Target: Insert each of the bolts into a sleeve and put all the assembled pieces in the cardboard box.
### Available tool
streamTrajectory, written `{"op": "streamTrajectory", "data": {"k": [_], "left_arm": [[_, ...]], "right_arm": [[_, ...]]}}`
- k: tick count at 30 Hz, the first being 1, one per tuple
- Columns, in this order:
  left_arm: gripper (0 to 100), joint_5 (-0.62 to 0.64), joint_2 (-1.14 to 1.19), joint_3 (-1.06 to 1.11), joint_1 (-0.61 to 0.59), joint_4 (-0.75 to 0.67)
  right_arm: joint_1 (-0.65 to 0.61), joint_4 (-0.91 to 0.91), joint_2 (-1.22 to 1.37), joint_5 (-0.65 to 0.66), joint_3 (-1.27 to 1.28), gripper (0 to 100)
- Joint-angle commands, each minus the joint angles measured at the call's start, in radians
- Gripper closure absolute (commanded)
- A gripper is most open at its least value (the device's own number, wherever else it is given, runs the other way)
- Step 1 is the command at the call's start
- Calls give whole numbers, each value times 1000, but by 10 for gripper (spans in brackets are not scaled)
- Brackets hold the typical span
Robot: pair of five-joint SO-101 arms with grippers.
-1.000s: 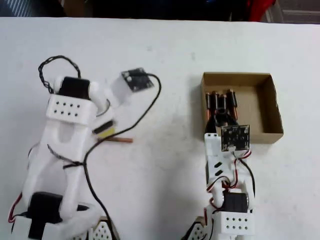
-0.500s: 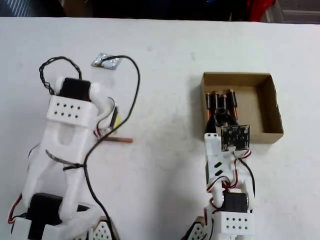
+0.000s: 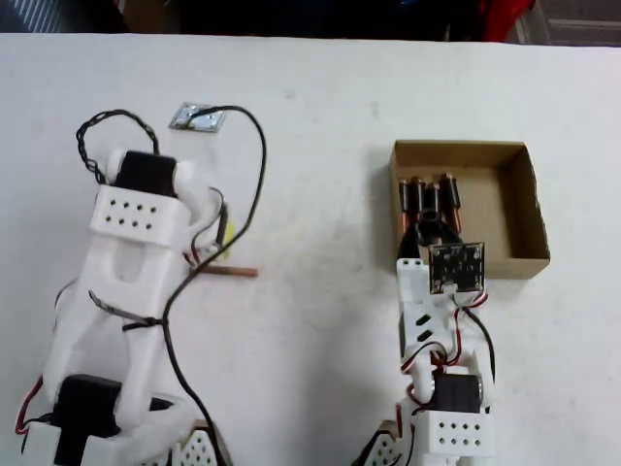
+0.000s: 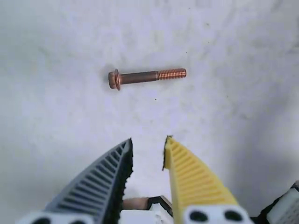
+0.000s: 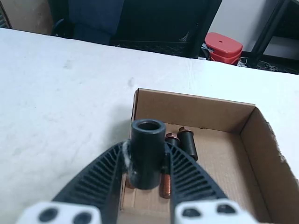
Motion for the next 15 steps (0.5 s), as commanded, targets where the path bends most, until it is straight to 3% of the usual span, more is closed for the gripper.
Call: {"op": "streamTrajectory", "data": {"k": [1,12,15], "left_arm": [[858,9,-44,-23,16,14],[858,14,-44,84,16,6],[858,98,-44,115,16,6]], "right_arm": [[5,-19,-12,0,6,975],[5,-21,-12,0,6,975],[5,-24,-12,0,6,975]]}}
